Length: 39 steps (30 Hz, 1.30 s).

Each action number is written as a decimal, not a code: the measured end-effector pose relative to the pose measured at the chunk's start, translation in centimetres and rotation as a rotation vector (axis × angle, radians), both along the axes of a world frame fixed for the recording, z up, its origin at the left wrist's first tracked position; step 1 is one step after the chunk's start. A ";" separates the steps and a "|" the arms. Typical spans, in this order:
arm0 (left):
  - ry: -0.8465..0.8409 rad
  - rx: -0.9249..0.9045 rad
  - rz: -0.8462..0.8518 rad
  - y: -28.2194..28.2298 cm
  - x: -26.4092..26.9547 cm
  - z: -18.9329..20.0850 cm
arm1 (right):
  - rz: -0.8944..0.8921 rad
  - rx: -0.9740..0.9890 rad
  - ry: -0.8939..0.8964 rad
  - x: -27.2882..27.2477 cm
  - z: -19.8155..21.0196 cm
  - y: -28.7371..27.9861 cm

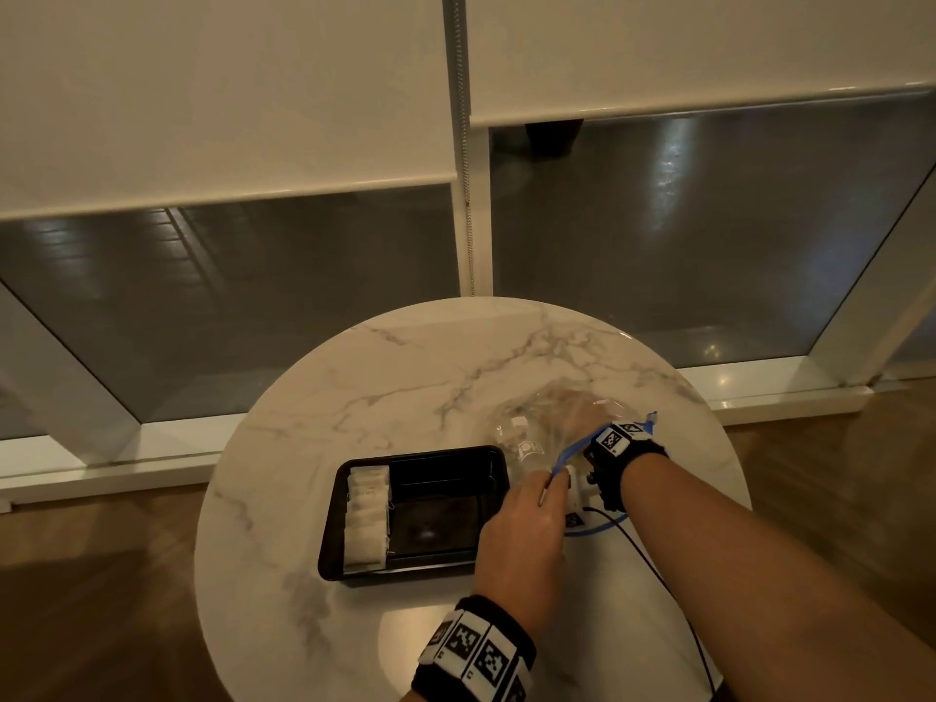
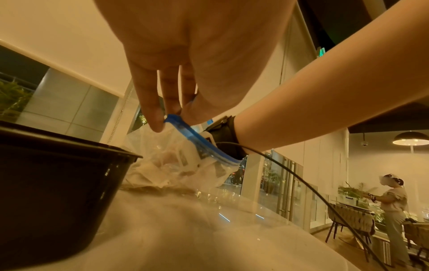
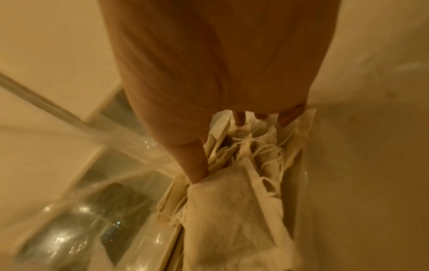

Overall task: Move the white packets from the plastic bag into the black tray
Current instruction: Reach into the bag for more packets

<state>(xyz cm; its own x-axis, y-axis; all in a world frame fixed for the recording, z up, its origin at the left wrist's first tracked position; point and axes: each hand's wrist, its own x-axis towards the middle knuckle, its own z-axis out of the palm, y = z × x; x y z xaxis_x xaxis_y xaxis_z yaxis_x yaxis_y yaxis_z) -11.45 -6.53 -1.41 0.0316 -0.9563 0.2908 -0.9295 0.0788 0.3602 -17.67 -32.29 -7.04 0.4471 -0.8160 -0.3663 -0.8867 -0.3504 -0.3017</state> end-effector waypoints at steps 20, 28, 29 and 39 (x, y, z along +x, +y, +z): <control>0.036 0.053 0.028 -1.3 0.5 0.7 | -0.143 0.025 0.171 0.1 3.6 3.4; 0.117 0.091 0.022 -1.9 0.4 1.5 | -0.179 0.039 0.115 -0.4 5.4 3.8; 0.126 0.108 0.022 -2.1 0.3 1.7 | -0.175 0.017 0.112 -0.7 5.2 3.6; 0.074 0.166 0.077 -3.7 0.3 2.8 | -0.621 0.380 -0.457 -1.1 8.1 5.5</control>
